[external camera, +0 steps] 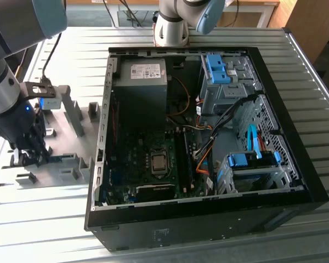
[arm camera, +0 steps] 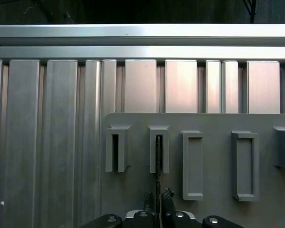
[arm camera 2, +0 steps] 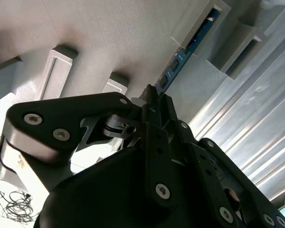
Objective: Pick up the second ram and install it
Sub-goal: 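Pick up the second ram and move it above second insertion slot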
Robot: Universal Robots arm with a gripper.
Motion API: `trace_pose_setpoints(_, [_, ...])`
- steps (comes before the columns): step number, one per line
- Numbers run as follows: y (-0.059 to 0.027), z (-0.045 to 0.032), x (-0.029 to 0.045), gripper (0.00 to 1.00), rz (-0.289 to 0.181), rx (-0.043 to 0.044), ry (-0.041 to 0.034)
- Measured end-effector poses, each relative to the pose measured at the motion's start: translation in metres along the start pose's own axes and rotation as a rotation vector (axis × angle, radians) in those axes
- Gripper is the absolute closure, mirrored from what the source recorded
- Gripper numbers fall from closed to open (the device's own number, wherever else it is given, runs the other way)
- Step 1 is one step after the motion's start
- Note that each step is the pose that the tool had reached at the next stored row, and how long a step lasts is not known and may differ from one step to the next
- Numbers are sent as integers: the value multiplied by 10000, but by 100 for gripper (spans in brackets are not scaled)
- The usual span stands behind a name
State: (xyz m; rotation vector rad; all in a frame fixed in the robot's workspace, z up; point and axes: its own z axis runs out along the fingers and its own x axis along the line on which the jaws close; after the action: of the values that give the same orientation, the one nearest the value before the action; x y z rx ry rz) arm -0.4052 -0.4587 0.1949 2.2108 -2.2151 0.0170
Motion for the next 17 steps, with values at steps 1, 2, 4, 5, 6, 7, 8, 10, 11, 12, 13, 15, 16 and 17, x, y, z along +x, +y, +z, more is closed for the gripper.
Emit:
trace_pose_setpoints(1, [0, 2, 0, 74, 1, 1, 3])
trace_pose_setpoints(2, [0, 7, 0, 81, 0, 3, 2])
trace_pose_setpoints(4, [0, 14, 0, 81, 0, 2, 0])
trace_pose_setpoints(5, [0, 20, -1, 81, 0, 3, -5])
trace_pose_setpoints(6, [0, 29, -1, 81, 0, 4, -6])
trace_pose_setpoints(7, [0, 37, -1, 81, 1, 3, -7])
trace_pose_setpoints(8, [1, 43, -1, 81, 1, 1, -7])
trace_pose_setpoints(10, [1, 48, -1, 81, 1, -1, -9])
trace_pose_setpoints(11, [1, 48, -1, 81, 1, -2, -12])
trace_pose_setpoints(12, [0, 50, -1, 81, 1, 0, -15])
trace_pose_setpoints(13, [0, 52, -1, 81, 1, 2, -17])
trace_pose_setpoints(15, [0, 57, -1, 81, 1, 2, -18])
trace_pose_setpoints(16, [0, 59, -1, 81, 1, 1, -18])
trace_pose_setpoints(17, [0, 61, -1, 81, 0, 1, -18])
